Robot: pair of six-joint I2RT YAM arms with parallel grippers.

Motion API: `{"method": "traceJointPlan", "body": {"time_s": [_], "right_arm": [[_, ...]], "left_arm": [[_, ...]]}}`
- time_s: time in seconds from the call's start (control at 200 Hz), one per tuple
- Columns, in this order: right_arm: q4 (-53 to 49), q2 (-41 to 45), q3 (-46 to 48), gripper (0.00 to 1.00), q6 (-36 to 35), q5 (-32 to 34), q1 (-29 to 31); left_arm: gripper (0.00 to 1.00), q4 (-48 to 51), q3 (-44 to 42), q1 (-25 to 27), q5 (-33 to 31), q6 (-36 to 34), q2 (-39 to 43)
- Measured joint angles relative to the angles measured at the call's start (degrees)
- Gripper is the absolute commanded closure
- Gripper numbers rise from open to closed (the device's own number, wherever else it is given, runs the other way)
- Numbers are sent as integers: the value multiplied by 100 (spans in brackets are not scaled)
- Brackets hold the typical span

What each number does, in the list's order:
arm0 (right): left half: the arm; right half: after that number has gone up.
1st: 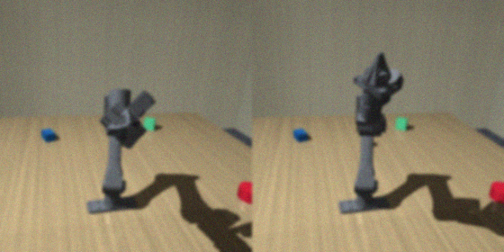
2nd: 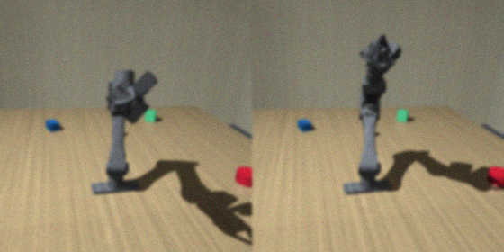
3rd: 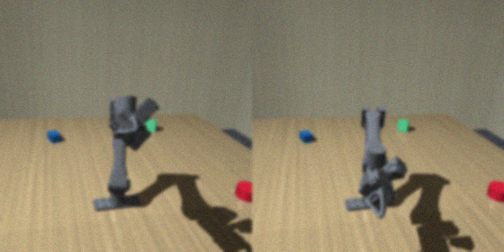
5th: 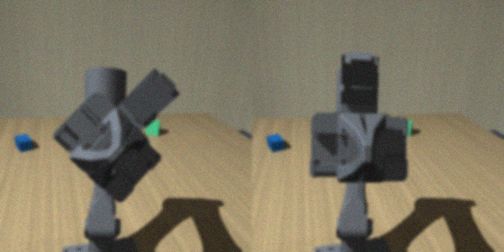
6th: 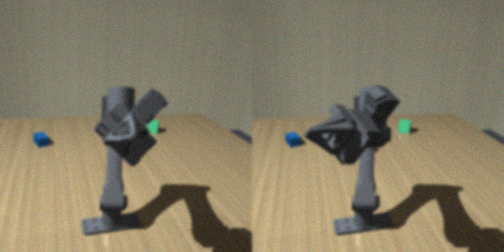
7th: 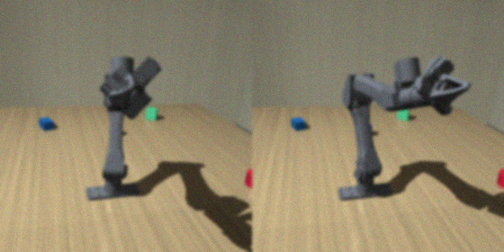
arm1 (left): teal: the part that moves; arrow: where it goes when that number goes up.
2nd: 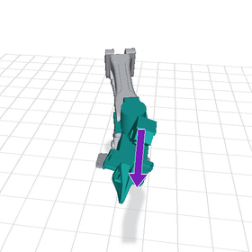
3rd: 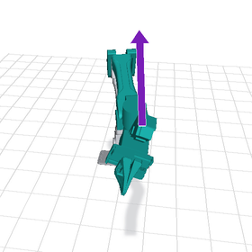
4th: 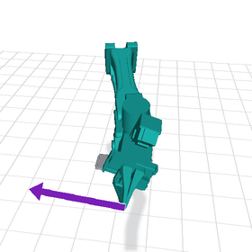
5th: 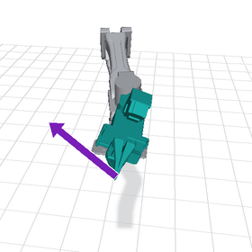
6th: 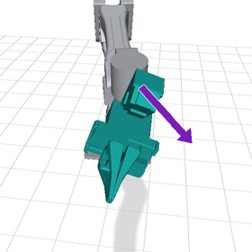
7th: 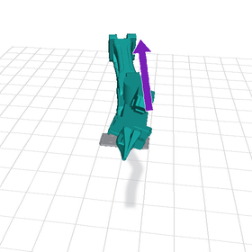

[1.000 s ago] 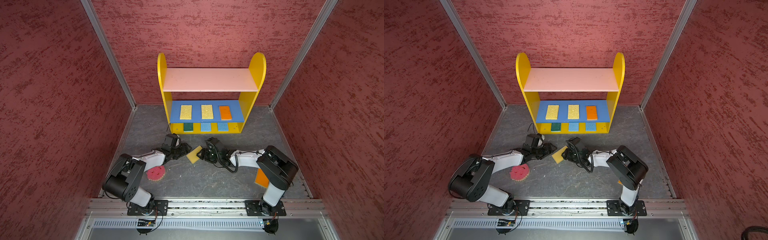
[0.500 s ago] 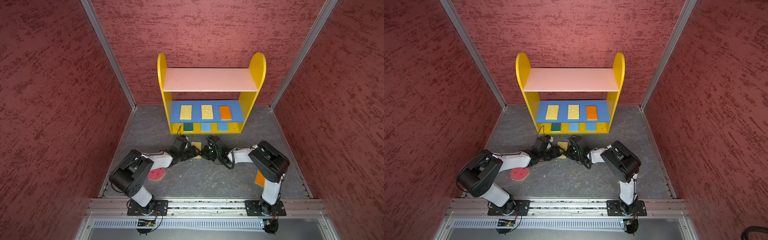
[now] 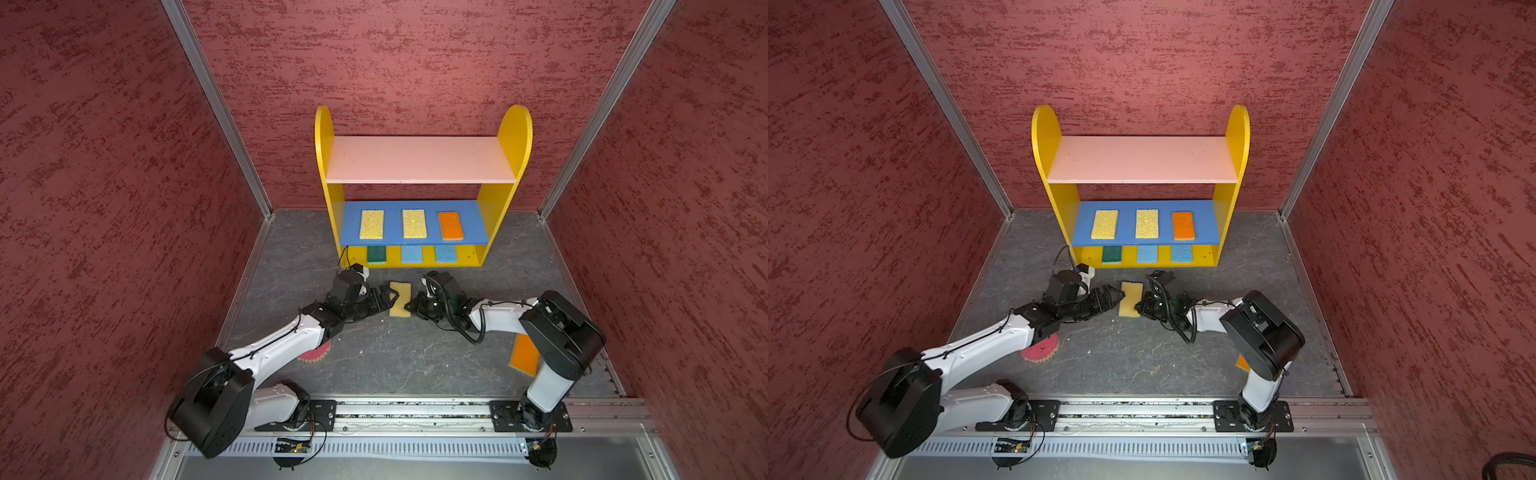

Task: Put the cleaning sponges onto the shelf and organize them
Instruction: 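Grasp the yellow-green scrub sponge with the right gripper while the left approaches, then lift the scrub sponge with the right gripper while the left gripper draws back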

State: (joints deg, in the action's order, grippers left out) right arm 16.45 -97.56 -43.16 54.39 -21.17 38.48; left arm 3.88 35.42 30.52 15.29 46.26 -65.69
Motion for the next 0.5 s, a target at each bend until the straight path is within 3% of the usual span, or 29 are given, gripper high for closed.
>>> {"method": "traceJointPlan", "body": {"time_s": [0.261, 0.501], "right_arm": [[868, 560, 326, 100, -291, -999, -22], [1589, 608, 450, 100, -140, -1722, 85]], "left_arm": [[0, 1001, 111, -595, 155, -133, 1687], [1, 1182, 46, -579, 461, -57, 1816]]}}
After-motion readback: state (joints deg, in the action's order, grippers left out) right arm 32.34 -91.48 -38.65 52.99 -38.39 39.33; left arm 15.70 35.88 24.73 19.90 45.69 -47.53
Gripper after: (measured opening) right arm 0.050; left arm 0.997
